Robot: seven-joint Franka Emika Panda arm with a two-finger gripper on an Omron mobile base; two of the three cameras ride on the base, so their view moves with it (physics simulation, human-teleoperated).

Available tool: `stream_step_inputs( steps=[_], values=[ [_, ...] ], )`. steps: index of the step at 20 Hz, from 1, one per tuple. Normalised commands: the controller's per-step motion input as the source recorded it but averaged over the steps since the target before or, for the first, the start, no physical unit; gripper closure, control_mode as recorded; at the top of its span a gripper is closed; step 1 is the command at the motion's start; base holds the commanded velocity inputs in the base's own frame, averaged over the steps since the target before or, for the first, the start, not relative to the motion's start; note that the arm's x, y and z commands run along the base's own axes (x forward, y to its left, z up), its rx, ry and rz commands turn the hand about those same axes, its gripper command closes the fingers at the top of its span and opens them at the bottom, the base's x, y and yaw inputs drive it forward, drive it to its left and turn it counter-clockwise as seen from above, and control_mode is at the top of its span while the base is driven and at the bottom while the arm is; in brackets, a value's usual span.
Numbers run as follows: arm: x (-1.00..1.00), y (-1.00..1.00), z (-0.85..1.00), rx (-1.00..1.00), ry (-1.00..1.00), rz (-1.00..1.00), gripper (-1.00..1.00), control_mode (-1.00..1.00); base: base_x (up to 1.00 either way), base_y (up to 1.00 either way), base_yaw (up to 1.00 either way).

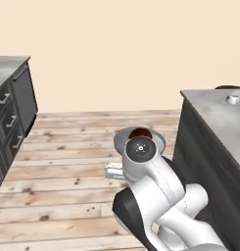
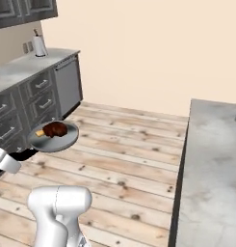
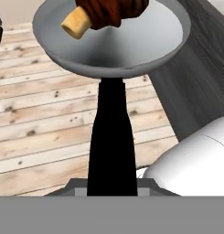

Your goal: Pick up the pan with the steak in it and place it on the dining table. Then place the steak on the plate.

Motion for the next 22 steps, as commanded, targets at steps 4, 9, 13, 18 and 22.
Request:
stream_step_inputs(
  steps=[4, 9, 13, 18, 22],
  values=[
    [0.00, 0.00, 0.00, 0.00, 0.00, 0.00, 1.00, 1.00, 1.00, 0.22, 0.00],
    [0.00, 0.00, 0.00, 0.00, 0.00, 0.00, 1.00, 1.00, 1.00, 0.22, 0.00],
    [0.00, 0.00, 0.00, 0.00, 0.00, 0.00, 1.00, 1.00, 1.00, 0.22, 0.00],
    [0.00, 0.00, 0.00, 0.00, 0.00, 0.00, 1.00, 1.00, 1.00, 0.22, 0.00],
    [0.00, 0.00, 0.00, 0.00, 0.00, 0.00, 1.00, 1.00, 1.00, 0.19, 0.00]
  ],
)
